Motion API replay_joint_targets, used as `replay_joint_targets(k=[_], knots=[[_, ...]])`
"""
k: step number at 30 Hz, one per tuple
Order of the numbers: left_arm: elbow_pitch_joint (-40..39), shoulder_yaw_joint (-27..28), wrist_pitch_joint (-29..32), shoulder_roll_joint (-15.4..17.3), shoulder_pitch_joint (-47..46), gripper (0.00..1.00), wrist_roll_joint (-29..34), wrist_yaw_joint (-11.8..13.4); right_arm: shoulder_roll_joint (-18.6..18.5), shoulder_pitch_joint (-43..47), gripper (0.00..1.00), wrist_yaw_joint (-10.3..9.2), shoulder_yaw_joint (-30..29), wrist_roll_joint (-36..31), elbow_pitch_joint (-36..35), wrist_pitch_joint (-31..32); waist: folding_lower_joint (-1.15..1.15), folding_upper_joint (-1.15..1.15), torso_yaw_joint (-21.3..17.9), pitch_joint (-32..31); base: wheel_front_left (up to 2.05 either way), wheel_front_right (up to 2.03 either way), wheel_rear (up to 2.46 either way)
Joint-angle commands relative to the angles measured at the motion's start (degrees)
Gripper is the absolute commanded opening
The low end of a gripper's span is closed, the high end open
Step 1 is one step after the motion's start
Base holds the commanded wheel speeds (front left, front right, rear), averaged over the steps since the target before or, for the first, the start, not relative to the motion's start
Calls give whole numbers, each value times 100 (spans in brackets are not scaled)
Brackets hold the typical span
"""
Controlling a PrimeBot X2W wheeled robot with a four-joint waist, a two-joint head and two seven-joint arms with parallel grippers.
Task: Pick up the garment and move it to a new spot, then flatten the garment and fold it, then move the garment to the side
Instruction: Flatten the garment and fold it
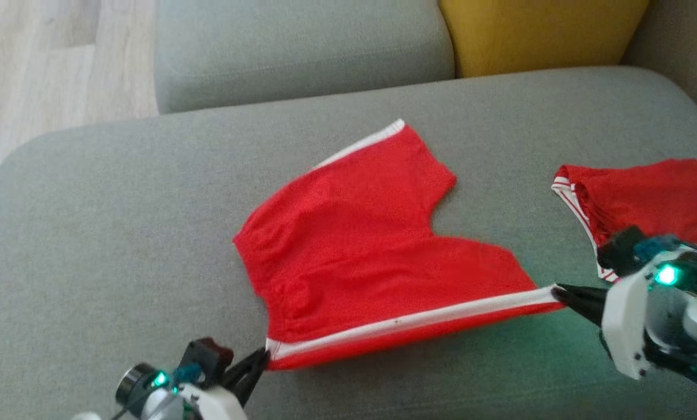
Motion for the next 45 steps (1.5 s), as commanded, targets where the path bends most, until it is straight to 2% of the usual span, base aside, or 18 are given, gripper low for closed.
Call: replay_joint_targets(k=[1,4,7,12,16,21,27,45], knots=[[-356,284,30,312,-123,0,9,131,-411,30,0,-5,-85,63,-201,37,1,0,43,-24,0,0,0],[-836,419,95,403,-52,0,-51,301,-646,-94,0,-5,-186,98,-473,38,1,0,84,37,0,0,0],[-1153,536,141,425,-163,0,-61,429,-719,-301,0,-5,-351,38,-566,18,1,0,147,150,0,0,0],[-1381,644,231,342,-634,0,-20,512,-576,-800,0,-5,-677,-150,-482,-76,1,0,279,553,0,0,0],[-1378,672,238,140,-1204,0,69,542,-369,-1300,0,-5,-843,-371,-271,-212,1,0,453,1039,0,0,0],[-1036,625,114,-139,-1936,0,213,480,-173,-1983,0,-5,-863,-582,117,-372,1,0,723,1603,0,0,0],[-320,554,-12,-502,-2679,0,391,526,-15,-2658,0,-5,-709,-618,693,-494,1,0,1049,2102,0,0,0],[1201,346,-611,-1320,-3846,0,583,606,243,-3709,0,-5,-176,-260,1637,-799,1,0,1556,2926,0,0,0]])
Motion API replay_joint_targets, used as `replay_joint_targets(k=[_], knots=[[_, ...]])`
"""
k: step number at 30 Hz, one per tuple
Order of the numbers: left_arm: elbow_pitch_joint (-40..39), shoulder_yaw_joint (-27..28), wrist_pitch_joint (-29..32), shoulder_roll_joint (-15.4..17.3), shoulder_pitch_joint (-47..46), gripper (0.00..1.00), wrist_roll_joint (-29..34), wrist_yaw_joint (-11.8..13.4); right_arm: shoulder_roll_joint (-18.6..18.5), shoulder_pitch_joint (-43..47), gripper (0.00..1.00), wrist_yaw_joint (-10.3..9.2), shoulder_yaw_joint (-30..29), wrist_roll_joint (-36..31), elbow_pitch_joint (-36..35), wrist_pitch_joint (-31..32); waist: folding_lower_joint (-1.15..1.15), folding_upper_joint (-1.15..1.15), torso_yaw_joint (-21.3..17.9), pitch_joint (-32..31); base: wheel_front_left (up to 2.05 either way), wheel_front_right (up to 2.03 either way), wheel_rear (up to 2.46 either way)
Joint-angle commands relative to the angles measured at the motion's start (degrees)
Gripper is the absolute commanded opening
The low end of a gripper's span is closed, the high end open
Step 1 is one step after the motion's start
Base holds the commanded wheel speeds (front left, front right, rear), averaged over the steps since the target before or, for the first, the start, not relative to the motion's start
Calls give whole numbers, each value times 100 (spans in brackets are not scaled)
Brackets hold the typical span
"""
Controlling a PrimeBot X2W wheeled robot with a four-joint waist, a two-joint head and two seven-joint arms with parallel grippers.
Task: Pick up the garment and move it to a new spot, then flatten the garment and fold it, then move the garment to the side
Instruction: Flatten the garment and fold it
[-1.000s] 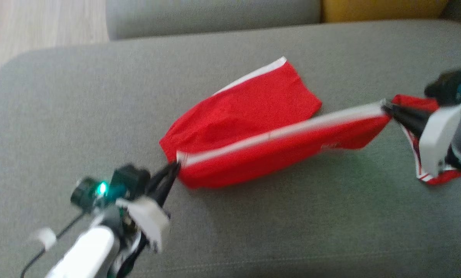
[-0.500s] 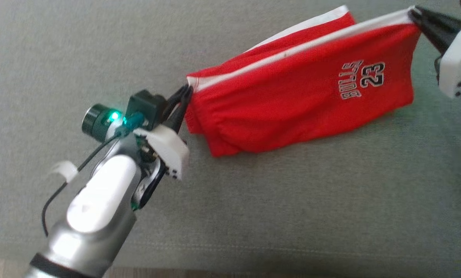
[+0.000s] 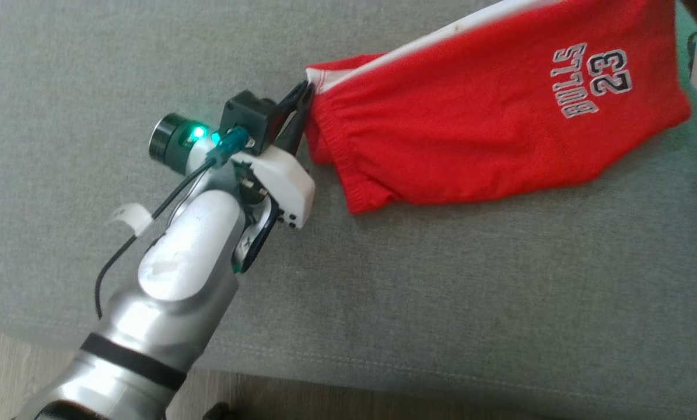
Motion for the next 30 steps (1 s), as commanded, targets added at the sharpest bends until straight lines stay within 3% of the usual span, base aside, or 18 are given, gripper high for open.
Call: replay_joint_targets(k=[1,5,6,7,8,20,25,30], knots=[[-90,174,-53,107,-237,0,56,30,-73,-66,0,-5,-21,53,-3,-68,0,0,68,86,0,0,0],[145,146,-100,10,-394,0,41,27,-57,-144,0,-5,22,117,111,-56,0,0,115,173,0,0,0],[251,140,-126,-23,-458,19,31,32,-29,-149,77,-5,36,127,168,-62,0,0,121,200,0,0,0],[307,138,-134,-36,-488,49,28,42,-8,-144,100,-5,41,144,192,-72,0,0,119,211,0,0,0],[363,141,-149,-47,-517,100,28,63,16,-136,100,-5,45,165,208,-88,0,0,113,217,0,0,0],[716,419,-596,-61,-392,100,-235,322,501,318,100,-5,21,437,973,-1244,0,0,-287,-402,0,0,0],[498,790,-796,3,-90,100,-533,470,930,726,100,-5,-201,456,1509,-1784,0,0,-545,-919,0,0,0],[184,1067,-864,59,263,100,-741,576,1252,1025,100,-5,-627,318,1740,-1883,0,0,-724,-1320,0,0,0]])
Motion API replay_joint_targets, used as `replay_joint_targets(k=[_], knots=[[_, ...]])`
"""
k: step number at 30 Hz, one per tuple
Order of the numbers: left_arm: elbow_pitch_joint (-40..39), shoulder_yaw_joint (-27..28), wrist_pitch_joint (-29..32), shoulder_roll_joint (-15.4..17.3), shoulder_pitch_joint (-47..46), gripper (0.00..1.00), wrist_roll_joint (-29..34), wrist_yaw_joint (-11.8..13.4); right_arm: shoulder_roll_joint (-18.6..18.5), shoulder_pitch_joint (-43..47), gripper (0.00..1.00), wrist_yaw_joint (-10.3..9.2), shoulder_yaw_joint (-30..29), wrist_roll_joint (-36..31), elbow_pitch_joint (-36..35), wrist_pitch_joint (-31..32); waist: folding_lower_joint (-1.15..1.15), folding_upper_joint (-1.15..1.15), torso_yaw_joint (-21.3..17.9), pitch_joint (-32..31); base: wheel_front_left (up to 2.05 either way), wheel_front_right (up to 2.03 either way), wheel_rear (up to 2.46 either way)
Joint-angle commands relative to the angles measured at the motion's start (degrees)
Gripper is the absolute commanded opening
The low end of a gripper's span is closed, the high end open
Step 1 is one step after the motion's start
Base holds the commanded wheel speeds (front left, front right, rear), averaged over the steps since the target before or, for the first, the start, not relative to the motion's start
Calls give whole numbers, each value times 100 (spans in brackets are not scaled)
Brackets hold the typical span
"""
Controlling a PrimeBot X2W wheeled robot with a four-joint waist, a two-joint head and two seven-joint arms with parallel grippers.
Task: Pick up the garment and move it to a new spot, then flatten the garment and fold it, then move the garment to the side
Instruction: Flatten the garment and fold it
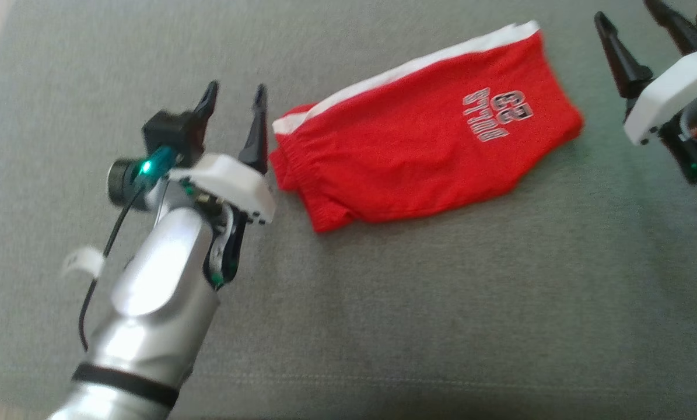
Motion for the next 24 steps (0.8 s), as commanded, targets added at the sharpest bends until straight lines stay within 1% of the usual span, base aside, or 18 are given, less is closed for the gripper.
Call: replay_joint_targets(k=[1,3,6,8,10,12,15,18,21,24], knots=[[-243,233,-63,211,-38,100,-40,41,-26,69,100,-5,-207,-84,-65,-71,0,0,-244,-350,0,0,0],[-461,352,-77,245,185,100,-112,89,74,260,100,-5,-681,-360,-117,-73,0,0,-336,-509,0,0,0],[-883,522,-91,314,570,100,-81,233,184,690,100,-5,-1250,-1156,-354,-75,0,0,-471,-746,0,0,0],[-1233,667,-93,327,891,100,-22,326,262,1031,100,-5,-1818,-1616,-532,-75,0,0,-564,-907,0,0,0],[-1554,810,-94,309,1231,100,46,400,292,1356,100,-5,-2375,-2259,-777,-75,0,0,-650,-1031,0,0,0],[-1835,948,-95,295,1560,100,167,435,418,1786,100,-5,-3037,-2802,-1046,-75,0,0,-733,-1166,0,0,0],[-2141,1065,-95,249,2023,100,399,439,681,2491,100,-5,-3917,-3578,-1535,-76,0,0,-843,-1283,0,0,0],[-2307,1182,-95,166,2423,100,569,382,1003,3179,100,-5,-4660,-4196,-1979,-76,0,0,-928,-1382,0,0,0],[-2409,1275,-95,51,2730,100,745,323,1325,3794,100,-5,-5301,-4716,-2394,-76,0,0,-977,-1464,0,0,0],[-2484,1412,-96,-79,2965,100,850,296,1605,4340,100,-5,-5754,-5180,-2787,-76,0,0,-1002,-1500,0,0,0]])
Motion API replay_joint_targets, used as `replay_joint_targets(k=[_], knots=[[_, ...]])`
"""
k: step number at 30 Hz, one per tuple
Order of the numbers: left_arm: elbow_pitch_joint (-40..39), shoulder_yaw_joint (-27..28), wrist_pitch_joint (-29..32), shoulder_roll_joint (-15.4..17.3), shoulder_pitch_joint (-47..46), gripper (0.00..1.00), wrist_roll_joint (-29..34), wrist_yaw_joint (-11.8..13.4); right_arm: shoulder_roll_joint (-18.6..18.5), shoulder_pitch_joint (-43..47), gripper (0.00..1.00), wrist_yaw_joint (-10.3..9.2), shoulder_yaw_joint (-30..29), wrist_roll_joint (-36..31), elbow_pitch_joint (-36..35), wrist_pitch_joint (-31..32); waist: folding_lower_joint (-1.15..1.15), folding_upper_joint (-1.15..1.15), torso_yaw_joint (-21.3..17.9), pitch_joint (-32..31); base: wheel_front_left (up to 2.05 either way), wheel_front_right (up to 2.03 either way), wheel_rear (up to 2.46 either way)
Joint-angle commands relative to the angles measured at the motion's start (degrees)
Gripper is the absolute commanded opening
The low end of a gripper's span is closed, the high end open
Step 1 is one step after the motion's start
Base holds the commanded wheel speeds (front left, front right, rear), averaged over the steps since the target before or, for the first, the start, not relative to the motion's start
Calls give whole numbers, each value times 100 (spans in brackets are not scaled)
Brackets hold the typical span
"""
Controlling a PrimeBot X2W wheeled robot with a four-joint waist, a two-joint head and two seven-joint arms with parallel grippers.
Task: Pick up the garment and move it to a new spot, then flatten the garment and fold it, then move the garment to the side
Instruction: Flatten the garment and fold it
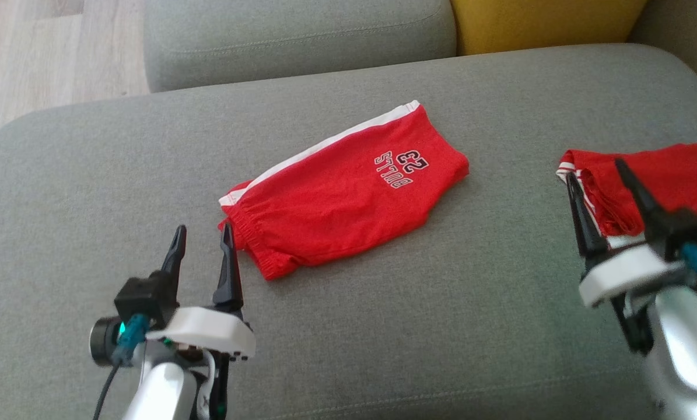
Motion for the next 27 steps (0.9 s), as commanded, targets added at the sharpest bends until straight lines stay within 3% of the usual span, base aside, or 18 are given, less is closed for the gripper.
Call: replay_joint_targets(k=[1,7,16,27], knots=[[-222,265,-68,4,-164,100,99,-23,68,-27,100,-5,-45,-128,-290,-62,0,0,-11,-13,0,0,0],[-280,318,-68,-71,58,100,634,-141,461,607,100,-5,-448,-978,-839,-62,0,0,-80,-31,0,0,0],[-388,588,-69,-147,167,100,667,-210,702,821,100,-5,-635,-1126,-970,-62,0,0,-66,14,0,0,0],[-450,530,-69,-175,55,100,687,-298,895,268,100,-5,-552,384,-639,425,0,0,226,238,0,0,0]])
